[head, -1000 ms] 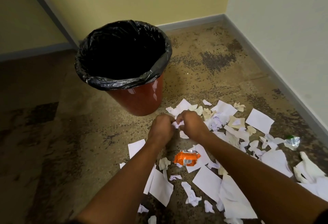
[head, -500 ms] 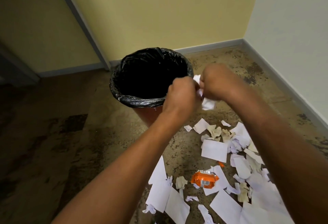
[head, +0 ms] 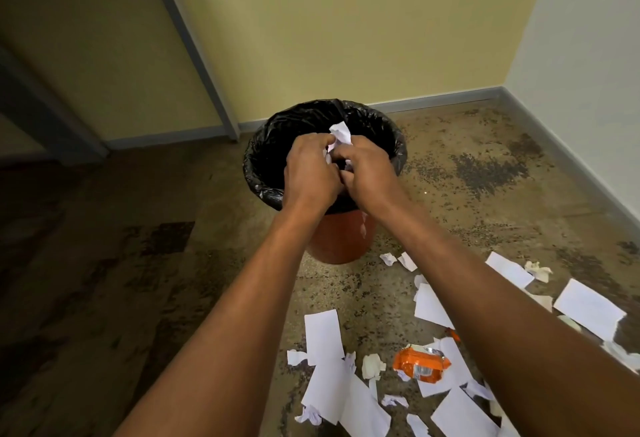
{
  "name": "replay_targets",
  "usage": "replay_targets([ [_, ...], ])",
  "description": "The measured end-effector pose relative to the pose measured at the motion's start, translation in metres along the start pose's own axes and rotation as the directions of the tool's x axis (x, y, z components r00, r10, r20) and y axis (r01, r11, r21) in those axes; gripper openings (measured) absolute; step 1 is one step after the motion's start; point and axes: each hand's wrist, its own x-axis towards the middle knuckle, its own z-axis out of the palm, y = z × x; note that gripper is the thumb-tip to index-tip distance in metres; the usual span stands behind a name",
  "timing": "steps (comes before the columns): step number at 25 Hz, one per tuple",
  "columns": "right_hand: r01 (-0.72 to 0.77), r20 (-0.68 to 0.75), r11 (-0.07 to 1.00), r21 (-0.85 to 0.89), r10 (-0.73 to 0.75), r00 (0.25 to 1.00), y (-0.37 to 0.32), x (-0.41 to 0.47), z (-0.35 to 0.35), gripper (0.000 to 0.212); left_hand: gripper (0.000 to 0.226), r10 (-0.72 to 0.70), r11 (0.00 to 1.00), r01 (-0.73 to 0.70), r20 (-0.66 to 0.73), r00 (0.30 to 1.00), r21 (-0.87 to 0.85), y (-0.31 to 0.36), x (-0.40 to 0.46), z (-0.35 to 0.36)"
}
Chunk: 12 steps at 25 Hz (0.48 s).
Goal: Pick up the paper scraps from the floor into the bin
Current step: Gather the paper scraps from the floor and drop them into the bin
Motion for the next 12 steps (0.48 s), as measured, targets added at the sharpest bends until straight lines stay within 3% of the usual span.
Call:
replay_targets([
  [3, 0.02, 0.052, 1.0, -0.012, -0.019, 0.998, 0.006, 0.002, 0.003, 0.024, 0.043, -0.035, 0.999, 0.033, 0.052, 0.998, 0.025, -0.006, -0.001, 0.002],
  [8, 0.051, 0.052, 0.998, -0.025, -0.049, 0.997, 0.009, 0.001, -0.008, 0.045, 0.048, -0.034, 0.999, 0.029, 0.114, 0.993, 0.038, -0.008, 0.0, -0.001],
  [12, 0.056, -0.029, 0.998, 0.011, -0.056, 0.998, 0.008, -0.005, -0.025, 0.041, 0.054, 0.03, 0.998, -0.034, 0.08, 0.996, 0.051, -0.003, -0.006, -0.003],
])
